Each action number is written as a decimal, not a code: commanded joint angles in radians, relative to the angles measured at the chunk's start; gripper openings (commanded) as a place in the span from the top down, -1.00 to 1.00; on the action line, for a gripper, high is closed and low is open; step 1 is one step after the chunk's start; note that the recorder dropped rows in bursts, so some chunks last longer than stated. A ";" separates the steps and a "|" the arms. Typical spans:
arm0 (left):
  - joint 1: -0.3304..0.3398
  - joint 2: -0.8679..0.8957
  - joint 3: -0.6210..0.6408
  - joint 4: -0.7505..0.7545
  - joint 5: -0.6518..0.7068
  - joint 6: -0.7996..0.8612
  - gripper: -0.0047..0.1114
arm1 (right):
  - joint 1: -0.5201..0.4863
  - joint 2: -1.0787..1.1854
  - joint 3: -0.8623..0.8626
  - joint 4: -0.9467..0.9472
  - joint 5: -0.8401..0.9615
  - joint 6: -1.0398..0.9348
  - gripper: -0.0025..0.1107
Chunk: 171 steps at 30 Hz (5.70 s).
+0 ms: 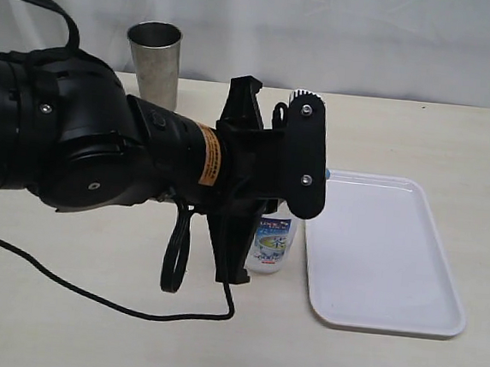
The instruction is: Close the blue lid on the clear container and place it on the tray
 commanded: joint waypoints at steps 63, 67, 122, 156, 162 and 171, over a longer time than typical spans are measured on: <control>-0.001 -0.023 0.004 -0.060 0.036 -0.010 0.04 | -0.003 -0.005 0.003 -0.001 -0.005 0.001 0.88; -0.001 -0.119 0.004 -0.160 0.143 -0.047 0.04 | -0.003 -0.005 0.003 -0.001 -0.005 0.001 0.88; 0.775 0.347 0.303 0.945 -1.290 -0.899 -0.25 | -0.003 -0.005 0.003 -0.079 -0.298 -0.023 0.88; 0.617 0.621 0.152 0.791 -1.305 -0.808 -0.24 | -0.003 0.702 -0.222 0.286 -0.550 0.019 0.88; 0.617 0.621 0.152 0.757 -1.275 -0.790 -0.24 | -0.003 1.150 -0.503 0.142 -0.450 0.023 0.88; 0.617 0.621 0.152 0.742 -1.276 -0.790 -0.24 | -0.007 1.583 -0.773 -0.066 -0.442 0.047 0.88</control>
